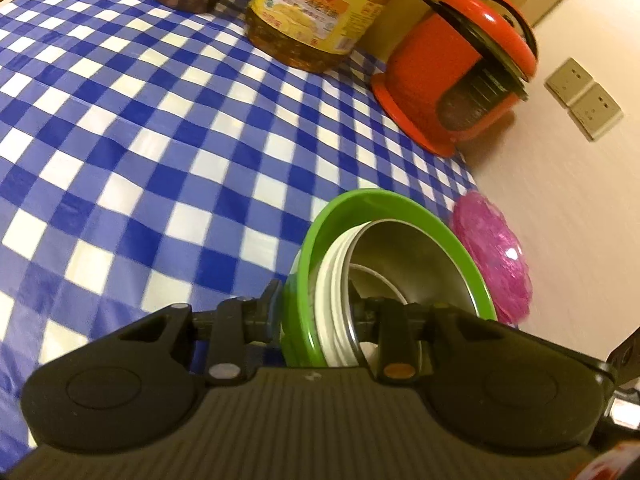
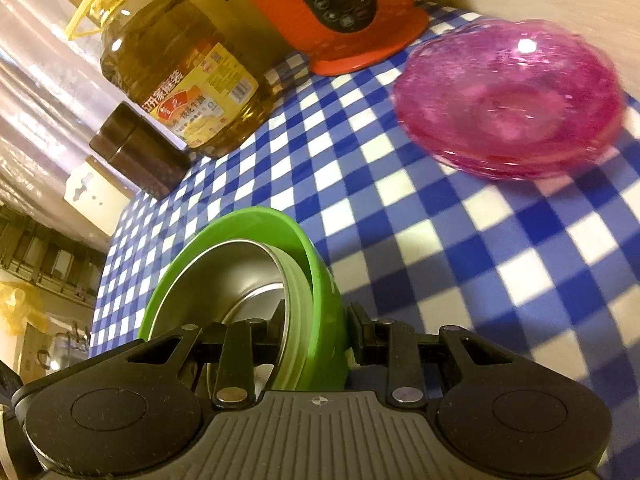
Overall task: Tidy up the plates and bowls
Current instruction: 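Lift the green bowl stack with both grippers and carry it toward the pink dishes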
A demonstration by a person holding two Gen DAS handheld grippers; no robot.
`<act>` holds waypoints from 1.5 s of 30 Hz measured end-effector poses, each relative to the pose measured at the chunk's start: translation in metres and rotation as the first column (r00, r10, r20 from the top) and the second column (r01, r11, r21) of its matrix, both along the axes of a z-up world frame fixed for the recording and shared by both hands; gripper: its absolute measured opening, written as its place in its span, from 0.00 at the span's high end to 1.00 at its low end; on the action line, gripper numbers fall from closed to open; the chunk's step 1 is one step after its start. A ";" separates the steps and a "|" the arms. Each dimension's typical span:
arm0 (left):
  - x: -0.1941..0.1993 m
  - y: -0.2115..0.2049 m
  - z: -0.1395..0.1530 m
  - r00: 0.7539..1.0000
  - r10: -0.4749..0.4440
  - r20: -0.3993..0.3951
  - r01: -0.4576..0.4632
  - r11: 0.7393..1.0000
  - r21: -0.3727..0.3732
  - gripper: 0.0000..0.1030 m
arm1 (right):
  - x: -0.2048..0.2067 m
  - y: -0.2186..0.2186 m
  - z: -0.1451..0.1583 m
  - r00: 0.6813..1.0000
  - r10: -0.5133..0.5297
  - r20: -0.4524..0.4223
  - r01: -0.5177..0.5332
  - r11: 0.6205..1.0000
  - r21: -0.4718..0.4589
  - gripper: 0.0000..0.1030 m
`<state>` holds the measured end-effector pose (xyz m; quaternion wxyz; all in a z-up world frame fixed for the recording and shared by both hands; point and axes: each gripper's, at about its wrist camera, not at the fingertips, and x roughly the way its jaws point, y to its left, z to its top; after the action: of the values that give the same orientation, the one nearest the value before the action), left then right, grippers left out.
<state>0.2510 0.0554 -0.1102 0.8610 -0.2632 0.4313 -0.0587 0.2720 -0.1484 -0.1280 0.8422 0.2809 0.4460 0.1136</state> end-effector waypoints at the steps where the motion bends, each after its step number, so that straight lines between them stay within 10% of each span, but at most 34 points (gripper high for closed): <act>1: -0.003 -0.003 0.002 1.000 -0.007 0.000 0.007 1.000 -0.003 0.74 | -0.005 -0.004 0.002 1.000 -0.009 0.001 0.009 1.000 0.000 0.71; 45: -0.057 -0.146 0.068 0.974 -0.228 0.005 0.228 0.973 0.017 0.74 | -0.117 -0.142 0.065 0.969 -0.249 -0.001 0.249 0.968 0.031 0.71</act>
<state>0.1944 -0.0904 -0.0424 0.8522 -0.2047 0.4560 -0.1546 0.1549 -0.2903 -0.0630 0.8461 0.3473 0.4042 0.0144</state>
